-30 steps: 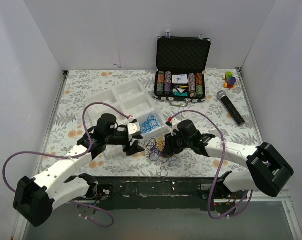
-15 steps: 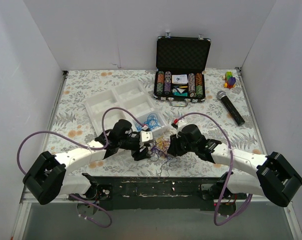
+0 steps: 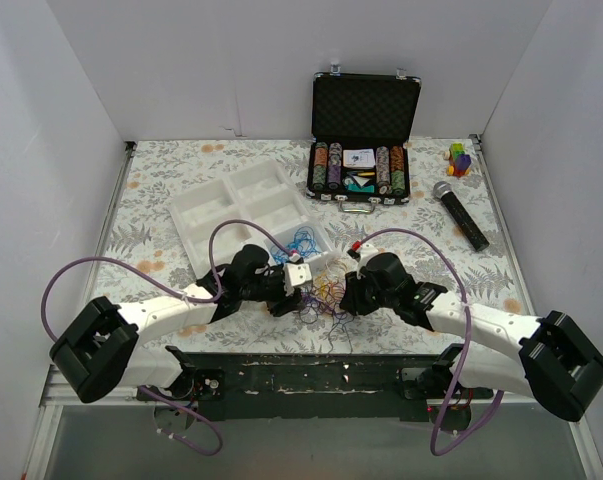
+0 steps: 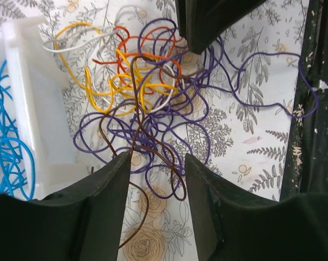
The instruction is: Untangle the cables
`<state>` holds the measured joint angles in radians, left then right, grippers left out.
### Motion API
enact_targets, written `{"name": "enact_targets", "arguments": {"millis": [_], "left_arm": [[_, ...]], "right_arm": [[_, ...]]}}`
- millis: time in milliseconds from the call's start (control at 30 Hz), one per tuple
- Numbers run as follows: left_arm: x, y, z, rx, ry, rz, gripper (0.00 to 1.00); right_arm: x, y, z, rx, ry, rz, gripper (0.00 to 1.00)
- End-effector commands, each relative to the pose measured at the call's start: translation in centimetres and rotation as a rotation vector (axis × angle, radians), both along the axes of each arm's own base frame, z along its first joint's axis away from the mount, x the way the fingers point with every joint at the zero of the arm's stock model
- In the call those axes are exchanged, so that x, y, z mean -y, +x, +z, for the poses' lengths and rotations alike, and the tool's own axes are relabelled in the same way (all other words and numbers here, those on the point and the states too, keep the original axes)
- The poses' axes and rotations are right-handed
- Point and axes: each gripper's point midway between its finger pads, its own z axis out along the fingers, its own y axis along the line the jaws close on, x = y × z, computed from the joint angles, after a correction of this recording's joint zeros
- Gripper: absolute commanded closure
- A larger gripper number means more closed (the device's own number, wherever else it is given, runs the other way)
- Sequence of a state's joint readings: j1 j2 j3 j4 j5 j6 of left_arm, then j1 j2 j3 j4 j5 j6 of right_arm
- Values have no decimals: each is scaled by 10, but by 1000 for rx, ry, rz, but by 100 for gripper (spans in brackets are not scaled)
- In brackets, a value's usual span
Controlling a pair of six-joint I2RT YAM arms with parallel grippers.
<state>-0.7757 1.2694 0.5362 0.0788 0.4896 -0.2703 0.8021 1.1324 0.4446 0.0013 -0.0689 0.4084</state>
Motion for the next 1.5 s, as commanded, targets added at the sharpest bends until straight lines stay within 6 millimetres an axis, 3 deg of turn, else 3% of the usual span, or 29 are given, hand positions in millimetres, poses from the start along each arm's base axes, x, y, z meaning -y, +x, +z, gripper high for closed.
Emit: {"name": "enact_targets", "arguments": {"millis": [0,133,333,367,467,767,1067,1233,1333,1467], "left_arm": [[-7,-8,-13,4,41,-5,58],[-9,-15,-15,-5,50,-29,66],[1,-5,8,37,4,-29,100],[5,-2,17,48,-12,-26,100],[16,9,52,71,-67,-5,100],[24,7,147,57,-175,19,100],[7,27,301,420,-381,113,100],[-12,37,369,676,-451,178,100],[-37,53,405,837,-503,333,100],[-81,104,412,873,-484,720,100]], "right_arm": [[-1,7,11,41,18,-24,68],[-1,9,15,52,21,-29,70],[-2,12,19,66,27,-34,71],[-2,12,20,69,26,-34,71],[-1,13,18,72,17,-35,71],[2,12,5,42,-16,-44,73],[13,7,-19,0,-66,-80,75],[17,4,-28,-21,-85,-91,76],[17,4,-28,-25,-82,-95,76],[16,4,-23,-16,-68,-100,76]]}}
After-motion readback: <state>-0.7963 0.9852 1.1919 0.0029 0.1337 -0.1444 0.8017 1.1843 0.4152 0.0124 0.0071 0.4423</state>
